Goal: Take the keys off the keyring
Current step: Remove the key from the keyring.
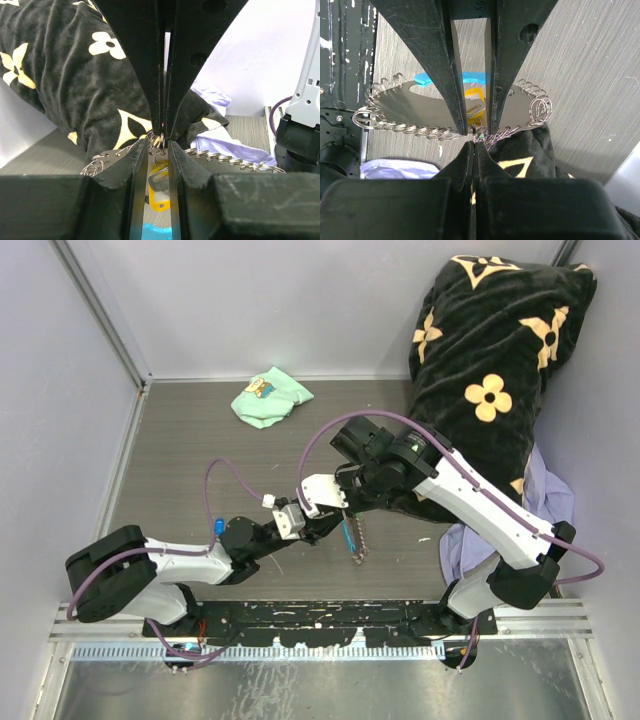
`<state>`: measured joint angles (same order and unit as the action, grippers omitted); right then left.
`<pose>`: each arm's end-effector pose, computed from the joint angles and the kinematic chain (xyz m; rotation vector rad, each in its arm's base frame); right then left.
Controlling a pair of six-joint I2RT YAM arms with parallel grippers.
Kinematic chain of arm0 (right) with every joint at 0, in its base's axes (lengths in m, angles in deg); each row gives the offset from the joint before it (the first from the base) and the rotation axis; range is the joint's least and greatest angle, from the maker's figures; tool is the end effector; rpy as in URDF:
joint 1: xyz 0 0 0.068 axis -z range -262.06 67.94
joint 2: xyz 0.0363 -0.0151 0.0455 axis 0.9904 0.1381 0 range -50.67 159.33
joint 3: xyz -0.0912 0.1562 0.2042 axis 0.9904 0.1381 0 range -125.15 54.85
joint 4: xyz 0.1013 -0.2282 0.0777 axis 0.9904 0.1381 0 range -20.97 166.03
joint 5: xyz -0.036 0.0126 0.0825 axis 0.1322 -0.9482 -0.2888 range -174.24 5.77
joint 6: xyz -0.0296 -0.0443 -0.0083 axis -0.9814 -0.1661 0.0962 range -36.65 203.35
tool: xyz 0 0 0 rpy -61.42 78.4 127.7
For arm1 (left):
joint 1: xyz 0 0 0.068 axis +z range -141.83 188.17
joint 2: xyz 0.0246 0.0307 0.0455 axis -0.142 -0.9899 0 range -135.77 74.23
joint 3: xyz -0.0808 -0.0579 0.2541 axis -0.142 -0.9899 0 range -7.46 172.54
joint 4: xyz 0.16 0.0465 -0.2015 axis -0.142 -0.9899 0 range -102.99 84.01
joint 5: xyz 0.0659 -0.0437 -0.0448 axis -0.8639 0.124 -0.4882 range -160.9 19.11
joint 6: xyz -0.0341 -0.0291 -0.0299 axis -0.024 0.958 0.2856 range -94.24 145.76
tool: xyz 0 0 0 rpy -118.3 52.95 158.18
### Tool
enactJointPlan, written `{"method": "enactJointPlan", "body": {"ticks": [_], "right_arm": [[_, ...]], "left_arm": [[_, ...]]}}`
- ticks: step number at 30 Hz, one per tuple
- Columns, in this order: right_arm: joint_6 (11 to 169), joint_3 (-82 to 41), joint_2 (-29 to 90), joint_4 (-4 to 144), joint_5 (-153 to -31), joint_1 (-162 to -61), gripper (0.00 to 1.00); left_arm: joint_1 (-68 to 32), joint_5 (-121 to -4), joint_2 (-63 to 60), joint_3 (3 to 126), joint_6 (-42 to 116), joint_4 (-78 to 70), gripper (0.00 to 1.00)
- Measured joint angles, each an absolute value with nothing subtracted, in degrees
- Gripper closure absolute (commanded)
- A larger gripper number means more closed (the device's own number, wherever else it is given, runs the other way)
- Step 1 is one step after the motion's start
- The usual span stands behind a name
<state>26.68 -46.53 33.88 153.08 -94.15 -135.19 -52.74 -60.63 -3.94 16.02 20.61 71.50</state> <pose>0.1477 0.2071 0.4042 -2.2619 1.5313 0.2199 0.1193 -0.2276 0.2489 0.8052 0.9351 -0.9577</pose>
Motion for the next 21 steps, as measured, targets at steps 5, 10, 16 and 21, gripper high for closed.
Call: {"method": "enactJointPlan", "body": {"ticks": [5,10,16,21], "right_arm": [[26.66,-46.64,33.91,153.13,-94.45,-135.19,0.99],[26.66,-46.88,33.91,153.15,-94.82,-135.19,0.99],[26.57,-46.88,33.88,153.15,-95.06,-135.12,0.99],[26.51,-46.88,33.91,153.3,-95.2,-135.01,0.99]], "left_arm": [[-52.74,-60.55,-4.21,16.02,20.65,71.5,0.76],[-52.74,-60.15,-4.71,16.31,20.87,71.57,0.78],[-52.74,-59.93,-5.3,16.96,21.77,71.57,0.86],[-52.74,-59.74,-5.32,17.05,22.08,71.61,1.0]]}}
